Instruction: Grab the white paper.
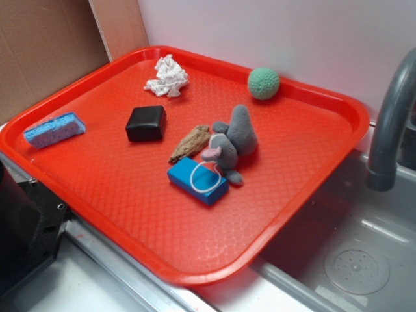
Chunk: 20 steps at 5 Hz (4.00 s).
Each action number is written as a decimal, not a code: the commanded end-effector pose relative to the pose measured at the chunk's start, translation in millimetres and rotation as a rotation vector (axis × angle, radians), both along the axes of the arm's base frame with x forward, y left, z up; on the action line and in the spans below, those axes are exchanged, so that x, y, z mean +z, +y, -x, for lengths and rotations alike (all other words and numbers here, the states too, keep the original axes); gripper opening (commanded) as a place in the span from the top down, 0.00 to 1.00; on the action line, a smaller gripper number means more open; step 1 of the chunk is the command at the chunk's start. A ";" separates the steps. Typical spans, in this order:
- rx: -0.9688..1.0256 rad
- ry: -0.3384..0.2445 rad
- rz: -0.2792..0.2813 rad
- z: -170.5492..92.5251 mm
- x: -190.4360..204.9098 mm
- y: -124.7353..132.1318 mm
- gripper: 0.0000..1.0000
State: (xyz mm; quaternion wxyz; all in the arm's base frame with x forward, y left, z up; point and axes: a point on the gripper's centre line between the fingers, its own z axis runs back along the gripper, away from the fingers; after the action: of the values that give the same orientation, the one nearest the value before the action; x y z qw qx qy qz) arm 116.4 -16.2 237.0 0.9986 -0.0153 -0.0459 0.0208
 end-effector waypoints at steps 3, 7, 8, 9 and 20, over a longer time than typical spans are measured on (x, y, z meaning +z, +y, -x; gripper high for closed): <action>0.427 -0.077 0.157 -97.1 -77.1 46.0 0.00; 0.400 -0.124 0.005 -222.2 -183.1 72.8 0.00; 0.442 -0.135 -0.086 -222.4 -200.6 80.3 0.00; 0.396 -0.104 -0.103 -215.9 -199.9 74.0 1.00; 0.155 -0.170 0.022 -162.4 -139.4 50.2 0.00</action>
State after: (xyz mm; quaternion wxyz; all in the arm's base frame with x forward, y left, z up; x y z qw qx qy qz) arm 268.8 21.8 81.2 0.9890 -0.0244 -0.1056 0.1006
